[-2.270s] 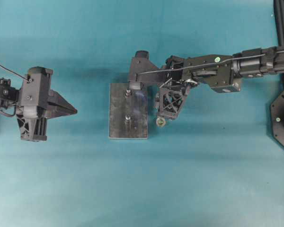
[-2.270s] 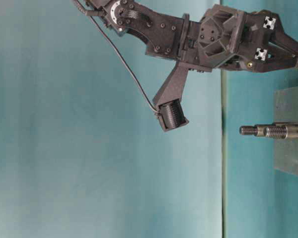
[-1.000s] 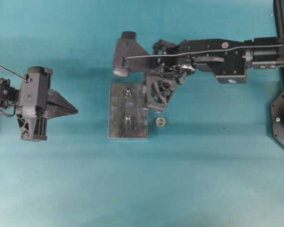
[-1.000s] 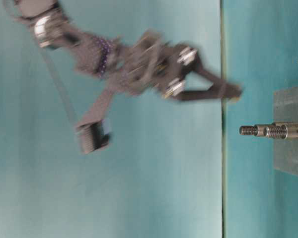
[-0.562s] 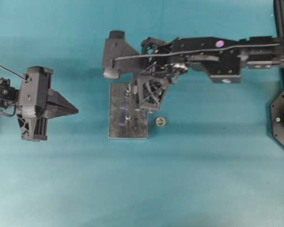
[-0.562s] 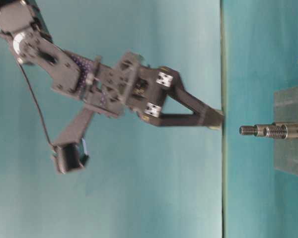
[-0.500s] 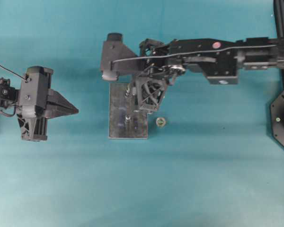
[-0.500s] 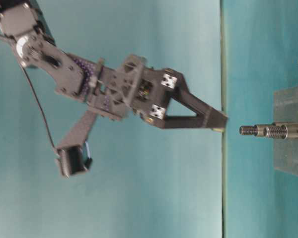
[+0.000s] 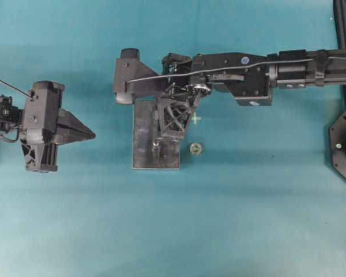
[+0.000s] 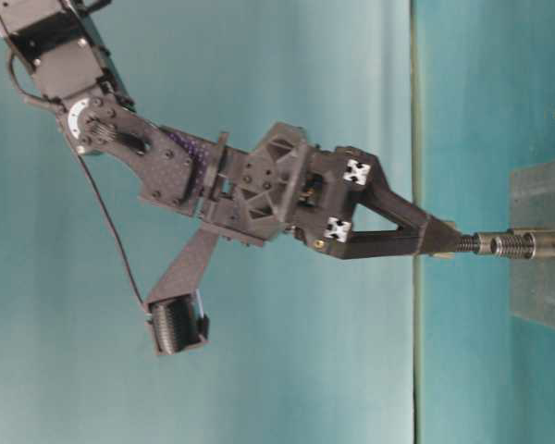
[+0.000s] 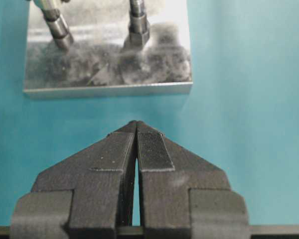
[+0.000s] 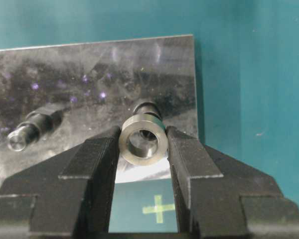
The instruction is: Insert the washer onto the shaft.
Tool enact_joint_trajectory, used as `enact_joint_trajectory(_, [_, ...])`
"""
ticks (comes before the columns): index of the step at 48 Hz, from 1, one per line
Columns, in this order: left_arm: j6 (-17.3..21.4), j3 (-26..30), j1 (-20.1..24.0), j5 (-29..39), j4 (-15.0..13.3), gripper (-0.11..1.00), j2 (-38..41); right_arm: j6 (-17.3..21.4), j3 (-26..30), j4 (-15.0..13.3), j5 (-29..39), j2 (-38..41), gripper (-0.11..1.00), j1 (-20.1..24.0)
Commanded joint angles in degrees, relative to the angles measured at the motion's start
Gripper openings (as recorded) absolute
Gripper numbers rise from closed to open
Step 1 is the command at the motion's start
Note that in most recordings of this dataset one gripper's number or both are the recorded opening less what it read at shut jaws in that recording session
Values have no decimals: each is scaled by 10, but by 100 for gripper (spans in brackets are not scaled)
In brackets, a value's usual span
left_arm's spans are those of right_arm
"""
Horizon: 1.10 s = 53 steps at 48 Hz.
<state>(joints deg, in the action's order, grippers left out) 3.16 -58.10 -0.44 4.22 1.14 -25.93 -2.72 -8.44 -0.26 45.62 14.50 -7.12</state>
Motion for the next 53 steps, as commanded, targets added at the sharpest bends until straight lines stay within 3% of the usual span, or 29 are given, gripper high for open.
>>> enact_joint_trajectory(1, [0, 4, -1, -9, 1, 0, -4, -11, 16, -1, -2, -9, 34, -4])
enact_joint_trajectory(20, [-2, -9, 0, -21, 1, 0, -4, -18, 33, 0, 40, 17, 34, -5])
enact_joint_trajectory(34, [-4, -16, -1, -29, 1, 0, -12, -18, 39, 22, 46, 21, 34, -16])
enact_joint_trajectory(36, [-4, -16, -1, -29, 1, 0, -13, -18, 40, 22, 46, 22, 38, -16])
enact_joint_trajectory(45, [-4, -17, -1, -29, 1, 0, -12, -14, 40, 23, 38, 33, 89, -10])
enact_joint_trajectory(47, [-4, -17, -1, -29, 1, 0, -12, -15, 40, 25, 38, 34, 90, -4])
enact_joint_trajectory(53, [-4, -17, 0, -29, 1, 0, -13, -17, 46, 33, 38, 35, 77, 18])
